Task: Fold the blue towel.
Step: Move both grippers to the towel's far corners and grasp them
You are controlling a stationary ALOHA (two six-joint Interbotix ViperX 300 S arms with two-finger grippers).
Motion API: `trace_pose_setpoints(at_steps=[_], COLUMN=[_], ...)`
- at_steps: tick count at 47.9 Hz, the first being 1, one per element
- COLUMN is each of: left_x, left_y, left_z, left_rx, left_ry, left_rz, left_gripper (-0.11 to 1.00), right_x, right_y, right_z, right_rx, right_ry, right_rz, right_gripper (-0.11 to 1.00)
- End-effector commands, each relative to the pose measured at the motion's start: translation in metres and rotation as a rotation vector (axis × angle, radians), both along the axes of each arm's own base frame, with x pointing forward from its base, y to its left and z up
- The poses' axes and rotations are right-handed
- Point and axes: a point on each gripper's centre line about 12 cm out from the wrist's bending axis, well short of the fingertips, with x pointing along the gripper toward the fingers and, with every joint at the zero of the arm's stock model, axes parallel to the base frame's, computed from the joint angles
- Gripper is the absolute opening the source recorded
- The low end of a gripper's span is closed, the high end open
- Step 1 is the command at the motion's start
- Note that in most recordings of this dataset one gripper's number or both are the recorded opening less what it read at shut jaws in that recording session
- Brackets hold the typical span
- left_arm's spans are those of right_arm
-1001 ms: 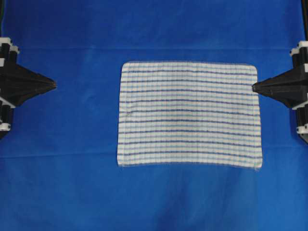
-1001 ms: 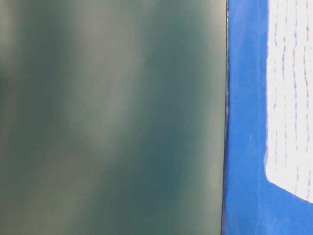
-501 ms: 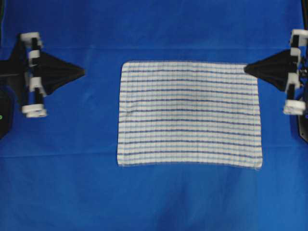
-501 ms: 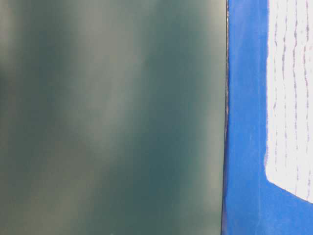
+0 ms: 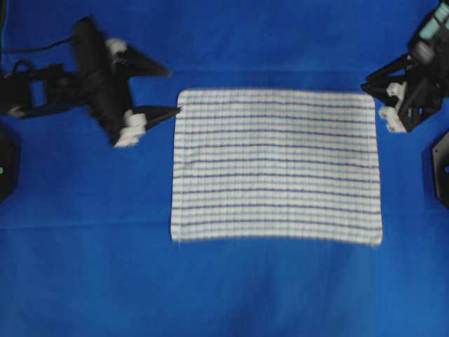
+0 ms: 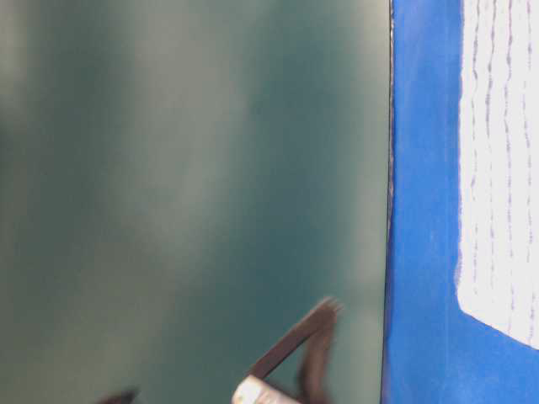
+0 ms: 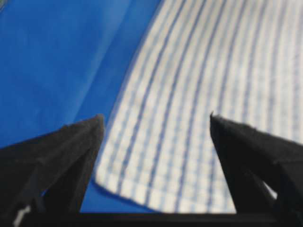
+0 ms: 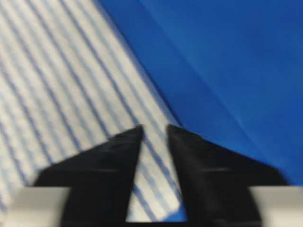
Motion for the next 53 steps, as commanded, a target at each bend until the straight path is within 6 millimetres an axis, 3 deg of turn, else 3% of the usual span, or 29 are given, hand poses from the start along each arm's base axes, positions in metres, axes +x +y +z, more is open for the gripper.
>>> trace_pose_setpoints(at_steps=[1,5,23,32,38,41,48,53], left_x=[0.014,0.02,0.034,0.037,0.037,0.036,0.035,0.037], left_y=[0.012,0.021,0.049,0.058,0.057,0.055,0.05,0.045], left_z=[-0.002,-0.015,-0.063,-0.09,-0.096,-0.097,-0.099,-0.098], left_rx=[-0.01,-0.027,-0.067,-0.088,-0.1,-0.108,-0.113,-0.108], left_ry=[0.028,0.083,0.206,0.259,0.284,0.299,0.323,0.326], left_rz=[0.023,0.041,0.1,0.12,0.119,0.117,0.104,0.087], left_gripper=[0.88,0.86,0.85,0.85,0.81,0.73,0.31,0.08], right_x=[-0.001,-0.003,-0.004,-0.004,-0.005,-0.005,-0.003,-0.002], right_y=[-0.006,-0.008,-0.028,-0.037,-0.037,-0.036,-0.034,-0.034], right_z=[-0.01,-0.022,-0.068,-0.078,-0.079,-0.079,-0.078,-0.078], right_rx=[0.026,0.047,0.092,0.089,0.086,0.082,0.07,0.069], right_ry=[0.04,0.077,0.154,0.162,0.166,0.171,0.169,0.17], right_rz=[-0.027,-0.042,-0.108,-0.127,-0.122,-0.113,-0.092,-0.089], right_gripper=[0.48,0.63,0.59,0.59,0.56,0.47,0.08,0.06])
